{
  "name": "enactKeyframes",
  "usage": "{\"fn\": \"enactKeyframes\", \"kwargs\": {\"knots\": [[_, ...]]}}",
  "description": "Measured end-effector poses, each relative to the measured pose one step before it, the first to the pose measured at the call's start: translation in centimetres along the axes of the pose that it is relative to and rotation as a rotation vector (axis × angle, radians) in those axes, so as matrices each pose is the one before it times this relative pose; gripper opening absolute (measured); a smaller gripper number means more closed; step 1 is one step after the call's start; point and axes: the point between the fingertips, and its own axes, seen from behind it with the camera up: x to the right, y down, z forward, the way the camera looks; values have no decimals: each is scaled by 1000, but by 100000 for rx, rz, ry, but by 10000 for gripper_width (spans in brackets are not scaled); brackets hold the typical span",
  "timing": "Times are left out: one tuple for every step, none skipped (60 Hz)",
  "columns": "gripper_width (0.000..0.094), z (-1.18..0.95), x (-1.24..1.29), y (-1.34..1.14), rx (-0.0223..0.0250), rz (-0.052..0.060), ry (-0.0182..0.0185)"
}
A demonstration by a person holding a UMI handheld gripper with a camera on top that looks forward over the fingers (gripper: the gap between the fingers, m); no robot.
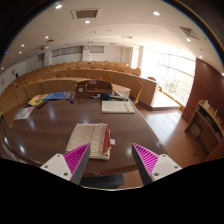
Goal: Fold towel
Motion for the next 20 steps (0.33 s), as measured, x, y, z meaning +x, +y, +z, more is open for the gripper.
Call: {"fn": "enactKeyframes", "kwargs": {"knots": [[849,-787,-164,131,391,-337,332],[851,-791,-143,49,384,-331,300],[850,-575,-297,222,306,-114,312],[850,-697,-163,246,199,-104,351],[850,-648,-191,264,70,-156,211],[850,-663,-216,277,-61,-325,26],[850,-681,-213,294,-92,-340,-49],[849,-627,-194,284,-53,-389,-8],[849,-652,-186,263,-5,-351,77],[850,-631,-158,252,-12,-155,69],[848,-714,-314,384,78,-20,-93],[850,-609,-204,142,-37,65,-286],[851,-642,-209,192,-60,-81,-330],[848,-558,-217,196,-109,-184,-291],[848,-482,-166,212,-140,-226,-219],[850,-449,-166,206,-236,-241,-81],[850,-408,-120,223,-275,-236,-71],[849,-360,-177,175,-182,-146,-140],[850,-321,-163,144,-3,29,-211],[848,-297,-144,89,188,139,-132]]}}
